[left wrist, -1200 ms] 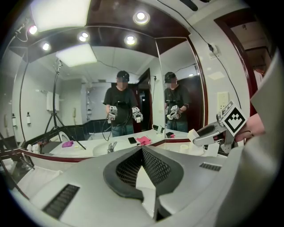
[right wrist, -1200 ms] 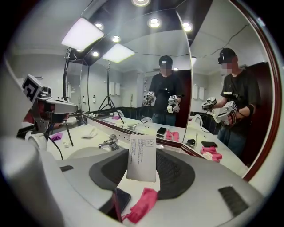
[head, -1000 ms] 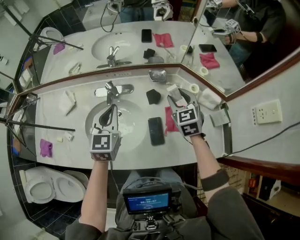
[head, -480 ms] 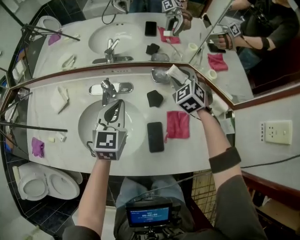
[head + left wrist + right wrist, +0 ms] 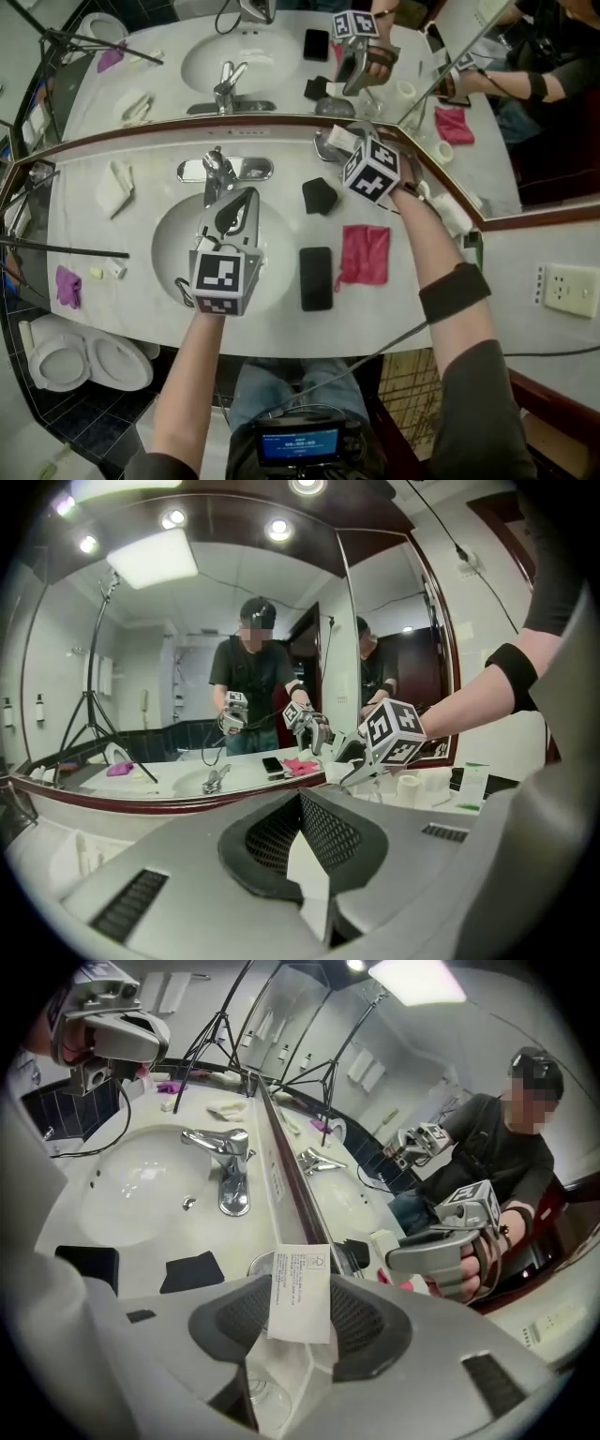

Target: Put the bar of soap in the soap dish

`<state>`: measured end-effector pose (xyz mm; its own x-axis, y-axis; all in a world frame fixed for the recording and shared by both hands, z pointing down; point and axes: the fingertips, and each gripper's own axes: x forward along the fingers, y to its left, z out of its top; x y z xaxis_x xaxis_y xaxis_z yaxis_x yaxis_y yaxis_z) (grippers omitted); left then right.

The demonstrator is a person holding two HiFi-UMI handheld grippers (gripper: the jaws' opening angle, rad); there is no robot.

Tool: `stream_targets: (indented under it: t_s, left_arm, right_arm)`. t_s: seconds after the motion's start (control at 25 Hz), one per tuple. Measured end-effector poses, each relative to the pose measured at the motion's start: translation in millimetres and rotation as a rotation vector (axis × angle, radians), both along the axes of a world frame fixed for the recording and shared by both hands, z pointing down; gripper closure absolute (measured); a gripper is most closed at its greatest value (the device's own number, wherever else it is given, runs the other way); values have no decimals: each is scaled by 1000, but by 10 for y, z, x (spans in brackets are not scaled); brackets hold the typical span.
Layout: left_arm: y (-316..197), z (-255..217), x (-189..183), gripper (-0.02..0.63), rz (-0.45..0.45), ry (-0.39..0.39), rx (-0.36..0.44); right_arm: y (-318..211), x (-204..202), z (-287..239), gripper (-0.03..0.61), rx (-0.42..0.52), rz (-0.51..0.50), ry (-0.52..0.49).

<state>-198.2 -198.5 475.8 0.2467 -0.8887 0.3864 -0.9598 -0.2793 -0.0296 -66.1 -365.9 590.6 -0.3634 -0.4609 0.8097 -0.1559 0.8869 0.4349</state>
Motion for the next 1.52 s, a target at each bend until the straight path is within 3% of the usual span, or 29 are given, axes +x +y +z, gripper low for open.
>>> stream_targets:
  t_s: [0.28, 0.52, 1.28, 1.52]
  left_arm:
    - [8, 61, -86, 614, -62, 34, -6]
    - [15, 61, -122, 614, -73, 36, -6]
    - [43, 28, -248, 614, -94, 44, -2]
    - [98, -80, -225, 614, -89, 54, 2]
  right_arm:
    - [-37, -43, 301, 368, -80, -35, 95]
    - [-22, -63, 414, 367, -108, -58, 119]
    - [-52, -105, 347, 350, -78, -45, 117]
    - [-1, -109, 40, 399, -62, -37, 101]
